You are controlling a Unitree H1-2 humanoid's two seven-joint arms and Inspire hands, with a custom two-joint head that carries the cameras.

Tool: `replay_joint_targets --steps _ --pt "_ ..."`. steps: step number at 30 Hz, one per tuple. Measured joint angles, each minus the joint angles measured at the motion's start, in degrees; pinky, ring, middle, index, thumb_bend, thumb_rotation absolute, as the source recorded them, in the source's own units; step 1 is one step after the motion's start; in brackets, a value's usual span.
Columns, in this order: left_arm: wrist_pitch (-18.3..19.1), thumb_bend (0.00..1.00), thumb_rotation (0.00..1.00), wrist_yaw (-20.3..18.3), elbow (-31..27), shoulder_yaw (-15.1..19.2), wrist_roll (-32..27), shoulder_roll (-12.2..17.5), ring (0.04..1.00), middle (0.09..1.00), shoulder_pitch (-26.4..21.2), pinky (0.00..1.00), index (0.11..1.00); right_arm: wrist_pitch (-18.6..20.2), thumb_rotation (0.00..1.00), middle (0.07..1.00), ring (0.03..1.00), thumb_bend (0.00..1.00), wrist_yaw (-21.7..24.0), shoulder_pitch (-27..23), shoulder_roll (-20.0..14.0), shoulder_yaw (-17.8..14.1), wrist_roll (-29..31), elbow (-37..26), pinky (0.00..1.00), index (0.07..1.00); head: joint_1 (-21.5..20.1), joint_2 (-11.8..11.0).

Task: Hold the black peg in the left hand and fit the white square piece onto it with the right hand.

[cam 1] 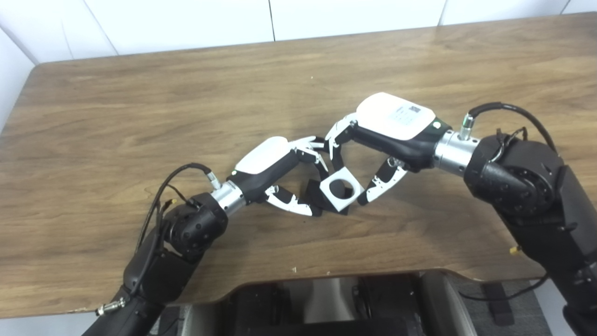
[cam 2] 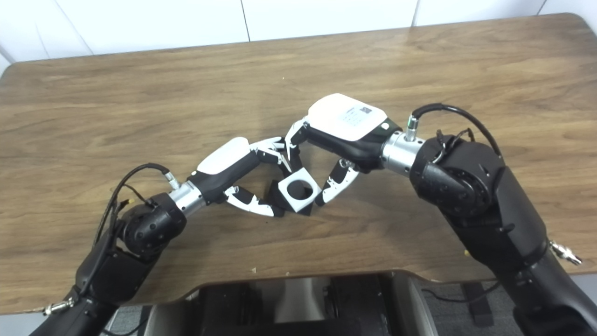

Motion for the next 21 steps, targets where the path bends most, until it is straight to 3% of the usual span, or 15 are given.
replay_joint_targets --steps 10,21 --pt "0.02 0.52 0.07 0.0 -0.02 0.0 0.0 0.0 0.95 0.871 0.02 0.89 0.493 0.17 0.14 0.732 0.747 0.52 -0.04 0.22 0.79 -0.03 -0.57 0.01 0.64 0.48 -0.09 0.18" --pt "0.03 0.52 0.07 0.0 -0.1 0.0 0.24 -0.02 0.95 0.87 0.03 0.89 0.493 1.83 0.14 0.745 0.763 0.52 -0.04 0.97 3.9 -0.08 -1.8 0.01 0.64 0.48 -0.09 0.35"
